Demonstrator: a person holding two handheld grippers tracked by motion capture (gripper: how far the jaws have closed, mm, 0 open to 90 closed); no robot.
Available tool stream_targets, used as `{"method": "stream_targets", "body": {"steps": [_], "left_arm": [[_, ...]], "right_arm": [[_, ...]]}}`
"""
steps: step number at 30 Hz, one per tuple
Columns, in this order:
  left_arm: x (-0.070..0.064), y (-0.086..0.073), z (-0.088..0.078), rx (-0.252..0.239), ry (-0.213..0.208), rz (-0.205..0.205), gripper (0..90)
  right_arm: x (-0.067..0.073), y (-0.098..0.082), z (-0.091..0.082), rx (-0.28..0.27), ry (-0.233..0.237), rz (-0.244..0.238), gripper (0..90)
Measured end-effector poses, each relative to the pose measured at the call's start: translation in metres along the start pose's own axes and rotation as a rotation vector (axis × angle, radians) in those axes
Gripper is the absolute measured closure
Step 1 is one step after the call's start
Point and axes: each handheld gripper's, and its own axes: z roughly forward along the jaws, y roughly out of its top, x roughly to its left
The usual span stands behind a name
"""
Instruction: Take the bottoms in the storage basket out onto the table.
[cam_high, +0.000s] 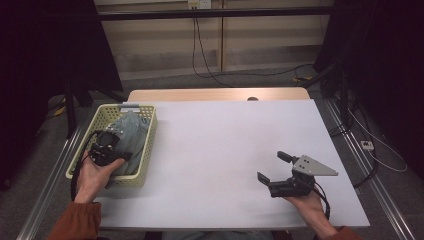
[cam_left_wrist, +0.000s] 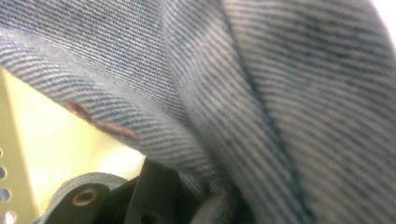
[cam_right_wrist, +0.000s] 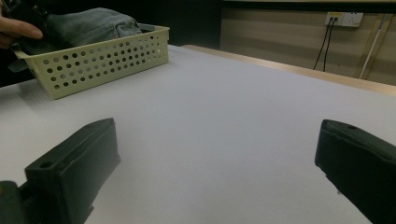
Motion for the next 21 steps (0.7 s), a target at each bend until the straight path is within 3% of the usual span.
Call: {"method": "stream_targets", "body": {"steps": [3,10,12,21], "left_arm": [[0.002,-0.001,-0.006,-0.065,-0.013,-0.028,70.6],[0.008,-0.005,-0.019,-0.195,-0.031,-0.045,70.8],[0.008,-0.005,-0.021,-0.221,-0.042,-0.058,70.8],[0.004,-0.006,-0.027,-0.300,-0.006,-0.032,70.7]], "right_arm": [[0.000,0.000,0.000,-0.001,-0.001,0.006,0.0],[0.000,0.000,0.000,-0.003,0.000,0.006,0.0],[0.000,0.000,0.000,-0.005,0.000,0.010,0.0],[0.000,0.000,-0.001,-0.009,0.002,0.013,0.0]]}}
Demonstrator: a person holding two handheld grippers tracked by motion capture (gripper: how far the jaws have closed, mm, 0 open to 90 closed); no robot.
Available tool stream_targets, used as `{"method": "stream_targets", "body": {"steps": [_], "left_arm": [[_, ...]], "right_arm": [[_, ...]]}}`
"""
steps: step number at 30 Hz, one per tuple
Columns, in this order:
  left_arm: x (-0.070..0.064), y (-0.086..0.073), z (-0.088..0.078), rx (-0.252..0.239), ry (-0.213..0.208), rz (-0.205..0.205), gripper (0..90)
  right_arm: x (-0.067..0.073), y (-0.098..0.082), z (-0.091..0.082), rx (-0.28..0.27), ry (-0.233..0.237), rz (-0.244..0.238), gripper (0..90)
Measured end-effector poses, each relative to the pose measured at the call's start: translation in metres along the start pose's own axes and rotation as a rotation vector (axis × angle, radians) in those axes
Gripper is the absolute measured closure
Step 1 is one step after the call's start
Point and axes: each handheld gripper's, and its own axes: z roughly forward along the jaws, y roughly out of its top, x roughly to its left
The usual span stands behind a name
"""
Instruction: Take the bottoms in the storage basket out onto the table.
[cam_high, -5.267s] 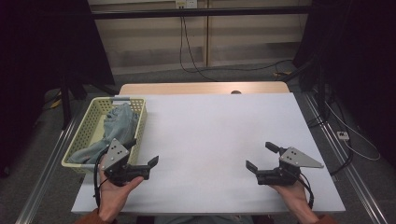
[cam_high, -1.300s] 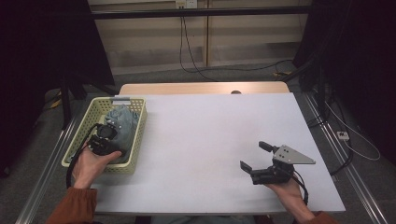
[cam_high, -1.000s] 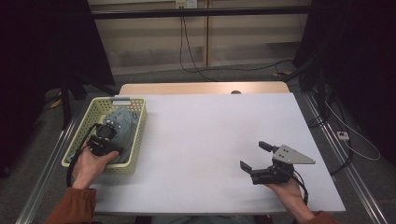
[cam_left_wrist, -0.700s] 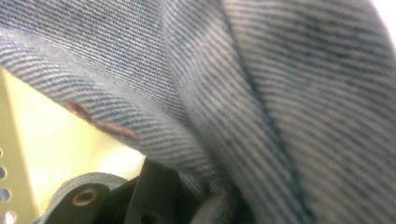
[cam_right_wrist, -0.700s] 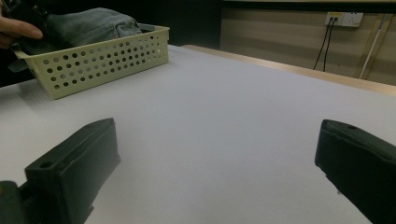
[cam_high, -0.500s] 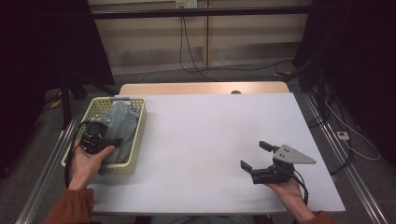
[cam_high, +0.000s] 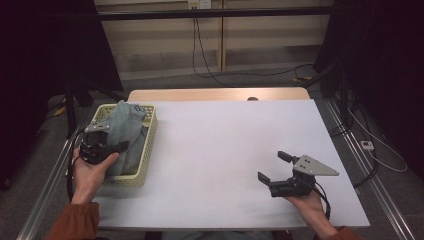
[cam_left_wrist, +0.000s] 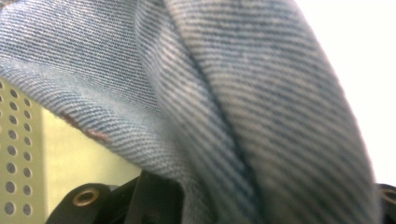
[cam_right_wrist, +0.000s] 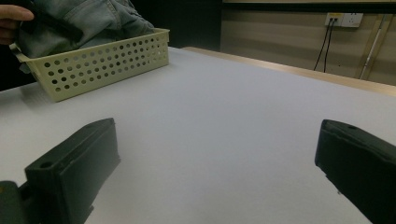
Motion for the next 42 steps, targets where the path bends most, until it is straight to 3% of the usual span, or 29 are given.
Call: {"method": "stream_targets", "body": {"steps": [6,17,22,42], "left_arm": [[-0.002,0.000,-0.005,-0.043,0.019,0.019,70.6],[-0.005,0.001,-0.018,-0.177,0.041,-0.004,71.0],[-0.008,0.002,-0.022,-0.211,0.044,0.021,71.0],[-0.014,0.003,-0.041,-0.381,0.083,0.027,71.1]], "right_arm": [[0.000,0.000,0.000,-0.002,0.002,0.000,0.0],[0.000,0.000,-0.001,-0.006,0.003,0.002,0.0],[0.000,0.000,-0.001,-0.007,0.004,0.003,0.0],[0.000,0.000,-0.001,-0.010,0.007,0.003,0.0]]}}
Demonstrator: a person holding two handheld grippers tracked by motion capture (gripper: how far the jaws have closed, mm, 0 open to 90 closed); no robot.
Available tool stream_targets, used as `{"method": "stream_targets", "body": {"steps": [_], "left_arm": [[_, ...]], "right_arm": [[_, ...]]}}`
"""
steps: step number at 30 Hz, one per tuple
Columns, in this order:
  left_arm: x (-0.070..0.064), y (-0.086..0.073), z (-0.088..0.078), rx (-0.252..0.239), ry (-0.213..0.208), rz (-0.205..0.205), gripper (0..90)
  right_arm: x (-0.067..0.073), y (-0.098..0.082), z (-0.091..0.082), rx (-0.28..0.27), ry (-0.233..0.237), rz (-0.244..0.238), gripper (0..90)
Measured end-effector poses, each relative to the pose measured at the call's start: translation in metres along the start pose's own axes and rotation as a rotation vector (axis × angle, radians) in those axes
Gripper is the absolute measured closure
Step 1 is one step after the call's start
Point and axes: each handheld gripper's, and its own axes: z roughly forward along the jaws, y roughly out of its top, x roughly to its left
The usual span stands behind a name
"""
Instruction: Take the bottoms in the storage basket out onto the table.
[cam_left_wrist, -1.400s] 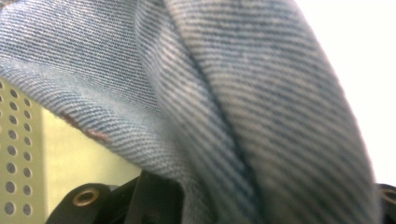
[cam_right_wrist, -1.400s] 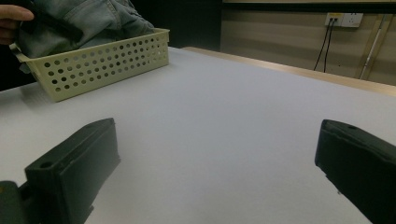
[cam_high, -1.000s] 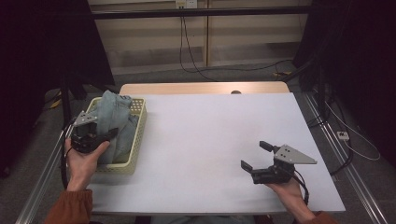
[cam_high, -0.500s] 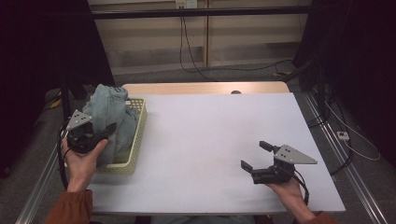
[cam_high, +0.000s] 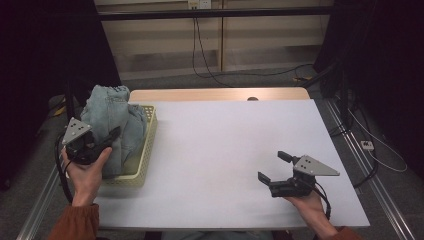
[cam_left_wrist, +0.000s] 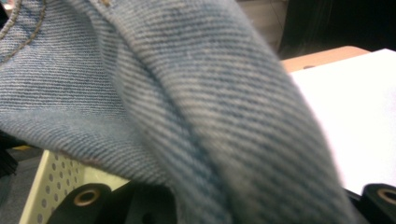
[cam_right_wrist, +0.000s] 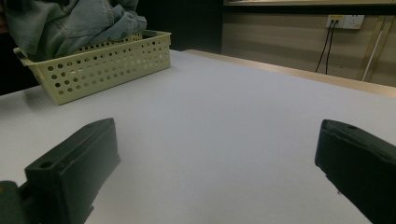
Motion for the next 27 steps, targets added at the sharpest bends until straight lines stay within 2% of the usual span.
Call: {"method": "stream_targets", "body": {"steps": [6,17,27], "left_arm": [[0.000,0.002,-0.003,-0.023,-0.004,0.004,71.1],[-0.004,0.007,-0.013,-0.098,0.025,0.005,71.2],[-0.003,0.011,-0.021,-0.151,0.044,-0.022,71.2]], "right_arm": [[0.000,0.000,0.000,0.000,0.002,0.001,0.0],[0.000,0.000,0.000,-0.001,0.003,0.001,0.0],[0.000,0.000,0.000,-0.001,0.004,0.002,0.0]]}}
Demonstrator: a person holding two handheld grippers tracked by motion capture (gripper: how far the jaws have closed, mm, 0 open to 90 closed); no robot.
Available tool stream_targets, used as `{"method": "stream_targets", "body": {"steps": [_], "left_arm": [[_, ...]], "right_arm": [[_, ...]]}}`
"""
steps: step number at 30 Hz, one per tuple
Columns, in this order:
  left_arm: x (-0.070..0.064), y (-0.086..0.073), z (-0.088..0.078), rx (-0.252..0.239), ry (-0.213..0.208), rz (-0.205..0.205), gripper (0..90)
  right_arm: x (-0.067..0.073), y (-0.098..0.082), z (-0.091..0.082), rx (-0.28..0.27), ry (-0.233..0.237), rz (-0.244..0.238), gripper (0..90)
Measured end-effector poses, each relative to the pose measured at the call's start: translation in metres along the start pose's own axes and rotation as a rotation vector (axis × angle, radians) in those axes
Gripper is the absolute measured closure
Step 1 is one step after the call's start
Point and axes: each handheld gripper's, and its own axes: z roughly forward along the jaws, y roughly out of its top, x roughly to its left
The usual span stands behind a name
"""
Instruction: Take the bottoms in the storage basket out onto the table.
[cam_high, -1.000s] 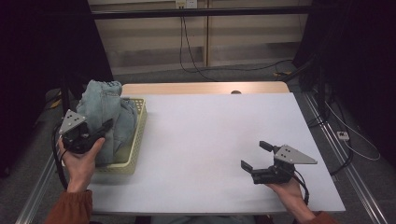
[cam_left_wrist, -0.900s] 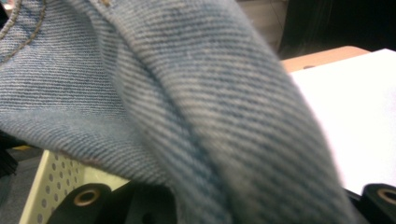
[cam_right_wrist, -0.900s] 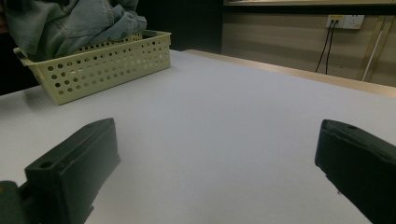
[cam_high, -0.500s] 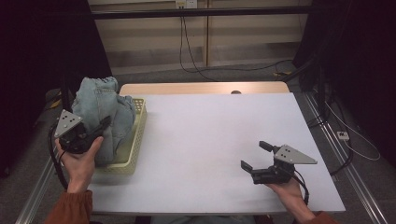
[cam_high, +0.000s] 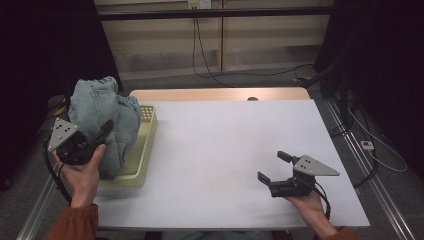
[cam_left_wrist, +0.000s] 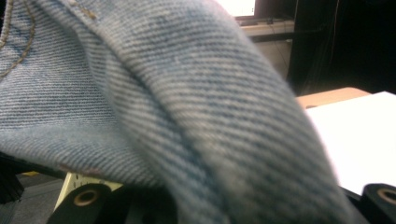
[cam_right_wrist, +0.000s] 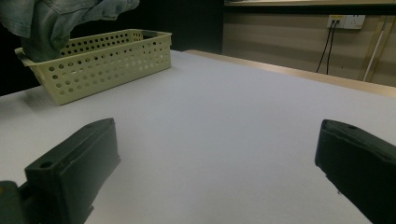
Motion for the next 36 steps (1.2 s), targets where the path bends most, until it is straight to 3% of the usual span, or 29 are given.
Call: {"method": "stream_targets", "body": {"steps": [19,24,36], "left_arm": [[0.001,0.016,-0.011,-0.049,0.000,0.004,71.1],[0.000,0.021,-0.010,-0.064,-0.015,-0.027,71.1],[-0.014,0.033,-0.005,-0.088,-0.042,-0.002,71.1]], "right_arm": [[0.000,0.000,0.001,0.001,0.002,-0.002,0.0],[0.000,0.000,0.002,0.003,0.004,0.000,0.0],[0.000,0.000,0.002,-0.001,0.009,0.000,0.0]]}}
